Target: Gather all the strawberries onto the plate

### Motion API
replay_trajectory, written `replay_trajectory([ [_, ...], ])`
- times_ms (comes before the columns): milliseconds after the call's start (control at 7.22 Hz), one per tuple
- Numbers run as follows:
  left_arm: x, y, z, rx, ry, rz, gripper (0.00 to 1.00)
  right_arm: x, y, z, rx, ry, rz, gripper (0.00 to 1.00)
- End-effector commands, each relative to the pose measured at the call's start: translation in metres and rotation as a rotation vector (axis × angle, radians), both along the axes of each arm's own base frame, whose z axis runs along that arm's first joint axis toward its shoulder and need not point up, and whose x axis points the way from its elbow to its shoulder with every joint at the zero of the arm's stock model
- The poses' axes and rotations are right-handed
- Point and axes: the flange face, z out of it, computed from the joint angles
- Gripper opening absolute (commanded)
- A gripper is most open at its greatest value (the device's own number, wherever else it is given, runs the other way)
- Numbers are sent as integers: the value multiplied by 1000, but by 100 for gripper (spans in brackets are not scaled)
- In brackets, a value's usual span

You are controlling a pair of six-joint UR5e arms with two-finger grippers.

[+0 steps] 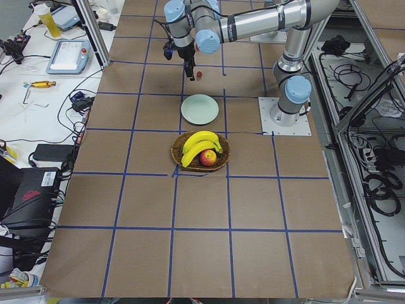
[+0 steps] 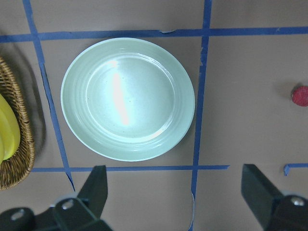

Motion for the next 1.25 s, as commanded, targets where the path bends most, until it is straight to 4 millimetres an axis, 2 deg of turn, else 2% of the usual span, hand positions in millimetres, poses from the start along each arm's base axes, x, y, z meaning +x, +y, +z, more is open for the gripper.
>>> replay_trajectory([
  [0,3,-2,-5,10,-1,-2,100,46,16,-43,26,-40,-16,0],
  [277,3,-3,-7,11,1,2,100,66,16,-42,-2,-68,-1,0],
  [415,3,-3,-7,11,-1,3,100,67,16,-40,-4,-70,-1,0],
  [554,3,-3,-7,11,-3,1,100,68,16,-40,-3,-72,0,53],
  [692,3,-3,-7,13,-5,3,100,68,17,-40,0,-71,5,100],
  [831,3,-3,-7,13,-6,5,100,67,18,-35,-4,-68,11,100],
  [969,3,-1,-12,22,-3,7,100,64,15,-12,-49,-58,6,100],
  [1108,3,3,-19,36,-2,8,100,52,15,12,-83,0,5,100],
])
